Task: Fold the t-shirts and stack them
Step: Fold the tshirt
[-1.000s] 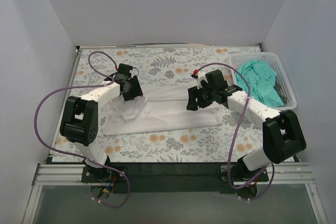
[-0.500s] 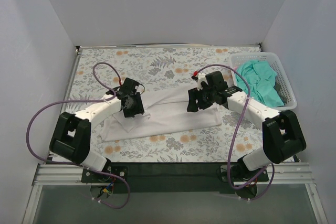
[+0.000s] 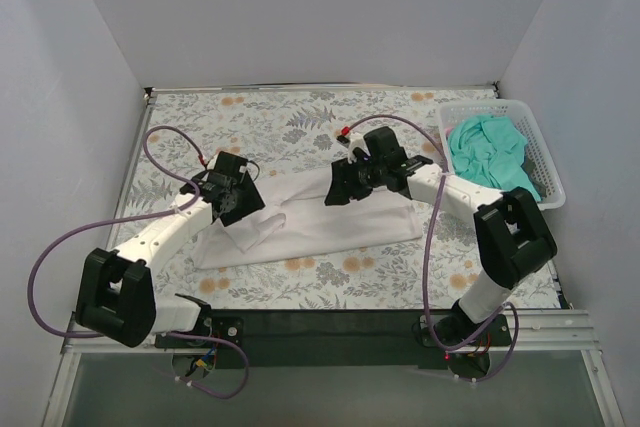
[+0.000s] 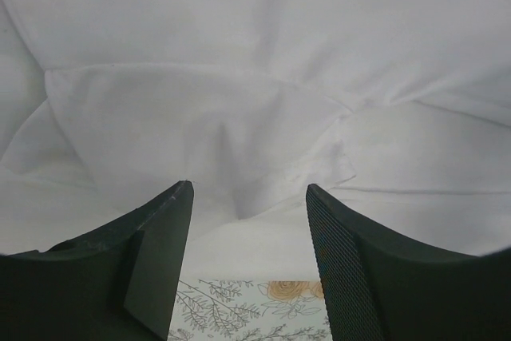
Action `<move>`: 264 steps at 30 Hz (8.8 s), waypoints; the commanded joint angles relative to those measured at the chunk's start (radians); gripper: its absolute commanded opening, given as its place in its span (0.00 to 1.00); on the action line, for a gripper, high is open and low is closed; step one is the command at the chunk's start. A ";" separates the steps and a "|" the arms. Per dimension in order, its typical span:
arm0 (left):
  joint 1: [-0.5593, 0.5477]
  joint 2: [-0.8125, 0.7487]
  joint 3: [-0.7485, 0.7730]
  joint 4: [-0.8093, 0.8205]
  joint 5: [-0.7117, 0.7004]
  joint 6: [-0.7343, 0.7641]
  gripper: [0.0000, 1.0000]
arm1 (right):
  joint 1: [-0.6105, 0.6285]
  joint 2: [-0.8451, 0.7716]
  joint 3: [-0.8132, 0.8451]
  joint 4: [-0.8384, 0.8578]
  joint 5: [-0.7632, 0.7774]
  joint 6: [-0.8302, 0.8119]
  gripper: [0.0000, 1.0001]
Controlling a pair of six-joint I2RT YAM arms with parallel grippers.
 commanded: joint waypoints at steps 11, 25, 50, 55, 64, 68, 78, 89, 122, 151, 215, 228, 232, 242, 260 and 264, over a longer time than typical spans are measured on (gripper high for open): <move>0.085 -0.027 -0.064 -0.008 0.047 -0.013 0.36 | 0.154 0.221 0.163 0.243 -0.037 0.242 0.51; 0.140 -0.024 -0.162 -0.045 0.085 -0.017 0.26 | 0.217 0.394 0.258 0.308 0.036 0.438 0.47; 0.261 -0.021 -0.210 -0.049 0.140 -0.009 0.20 | 0.183 0.410 0.157 0.290 -0.014 0.343 0.16; 0.261 -0.064 -0.127 -0.091 0.150 0.000 0.34 | 0.169 0.319 0.201 0.192 0.036 0.241 0.36; 0.261 -0.075 0.026 -0.053 0.064 -0.020 0.43 | -0.013 0.115 0.113 0.043 0.176 0.043 0.42; 0.261 -0.039 0.051 -0.033 0.059 -0.020 0.42 | -0.160 0.092 0.080 0.033 0.159 0.018 0.42; 0.304 0.082 0.020 0.081 -0.017 -0.040 0.38 | -0.320 0.158 0.063 0.043 0.208 0.021 0.35; 0.388 0.335 0.052 0.156 -0.018 -0.038 0.29 | -0.401 0.186 -0.038 0.052 0.332 0.064 0.30; 0.360 0.215 0.169 0.053 0.110 0.026 0.60 | -0.158 0.032 0.028 -0.127 0.443 -0.091 0.44; 0.278 0.996 0.857 0.038 0.077 0.271 0.59 | 0.344 0.102 -0.054 -0.358 0.173 -0.134 0.44; 0.198 0.840 0.735 0.141 -0.051 0.183 0.60 | 0.163 0.107 -0.005 -0.320 0.376 -0.151 0.37; 0.174 0.924 0.855 0.256 0.168 0.362 0.64 | 0.284 0.089 -0.038 -0.272 0.326 0.015 0.36; 0.158 0.823 0.818 0.268 0.163 0.369 0.71 | 0.307 0.072 0.019 -0.279 0.326 0.027 0.36; 0.151 0.242 0.418 0.057 0.039 0.086 0.97 | 0.280 -0.075 0.028 -0.330 0.443 0.058 0.54; -0.001 -0.226 -0.227 -0.289 0.280 -0.171 0.74 | 0.267 -0.088 -0.150 -0.272 0.302 0.153 0.46; -0.036 -0.157 -0.238 -0.257 0.314 -0.168 0.71 | 0.267 -0.069 -0.174 -0.249 0.267 0.165 0.45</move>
